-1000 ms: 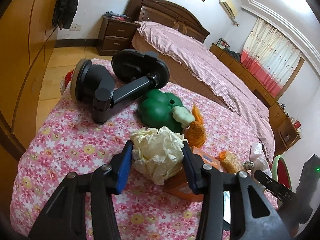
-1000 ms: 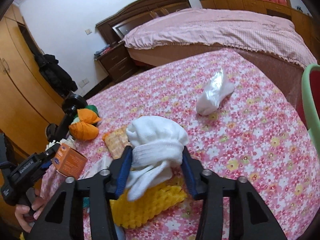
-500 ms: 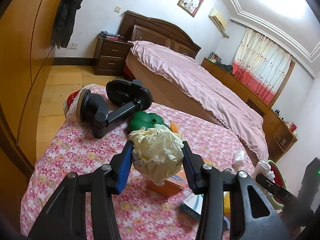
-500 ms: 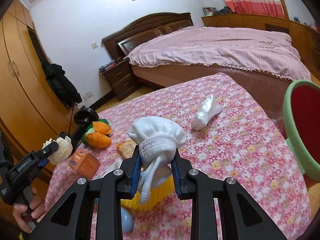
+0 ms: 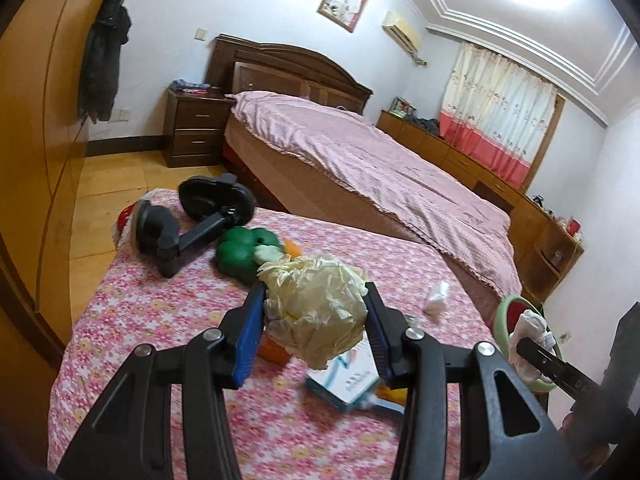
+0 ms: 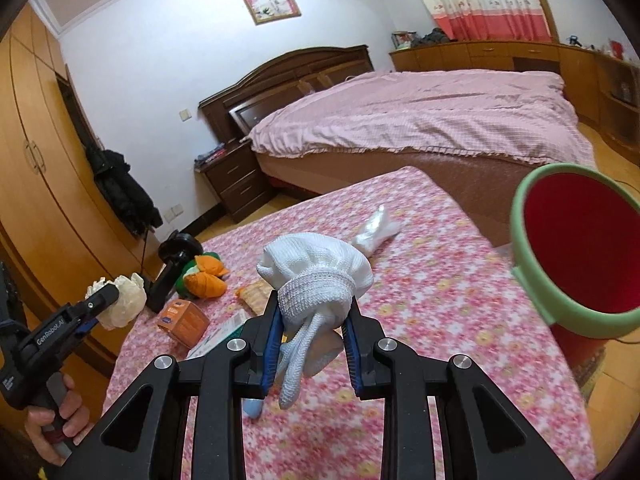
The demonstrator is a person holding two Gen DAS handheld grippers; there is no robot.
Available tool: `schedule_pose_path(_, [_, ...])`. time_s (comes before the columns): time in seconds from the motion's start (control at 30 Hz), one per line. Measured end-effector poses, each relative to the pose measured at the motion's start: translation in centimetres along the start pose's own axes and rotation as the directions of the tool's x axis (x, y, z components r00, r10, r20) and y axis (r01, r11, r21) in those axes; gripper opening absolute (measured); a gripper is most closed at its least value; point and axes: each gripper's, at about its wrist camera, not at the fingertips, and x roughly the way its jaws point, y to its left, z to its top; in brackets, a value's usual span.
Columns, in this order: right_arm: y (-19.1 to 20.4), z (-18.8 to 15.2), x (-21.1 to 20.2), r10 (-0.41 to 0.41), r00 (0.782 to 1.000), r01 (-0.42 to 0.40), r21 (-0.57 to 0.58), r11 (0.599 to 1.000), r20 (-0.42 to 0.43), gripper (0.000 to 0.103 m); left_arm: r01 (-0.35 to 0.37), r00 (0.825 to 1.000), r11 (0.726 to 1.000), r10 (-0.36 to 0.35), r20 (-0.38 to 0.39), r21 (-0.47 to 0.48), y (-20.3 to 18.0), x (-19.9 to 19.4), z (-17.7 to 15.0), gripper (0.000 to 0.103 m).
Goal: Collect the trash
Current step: 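Carry the paper and glove over the red bucket and open both tools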
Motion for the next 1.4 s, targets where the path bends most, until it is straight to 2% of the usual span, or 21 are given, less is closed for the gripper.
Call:
schedule_pose_path(0.37, [-3.8, -0.2, -3.4, -0.058, 0.997, 0.055, 0.069, 0.996, 0.046, 0.028, 0.101, 0.994, 0.992, -0.097, -0.056, 0.075, -5.6, 0.5, -0.9, 0.048])
schedule_pose_path(0.7, [-7.8, -0.5, -5.4, -0.102, 0.992, 0.091, 0.146, 0.985, 0.068, 0.028, 0.191, 0.973, 0.97, -0.168, -0.156, 0.147, -11.6, 2.2, -2.3, 0.048])
schedule_pose_path(1.0, [-11.3, -0.9, -6.6, -0.153, 0.986, 0.135, 0.229, 0.964, 0.062, 0.028, 0.248, 0.955, 0.942, -0.199, -0.22, 0.225, -17.4, 4.5, -3.9, 0.048])
schedule_pose_path(1.4, [-16.8, -1.1, -8.1, -0.239, 0.969, 0.207, 0.324, 0.923, 0.06, 0.028, 0.348, 0.919, 0.879, -0.251, -0.305, 0.326, -25.6, 10.0, -5.8, 0.048])
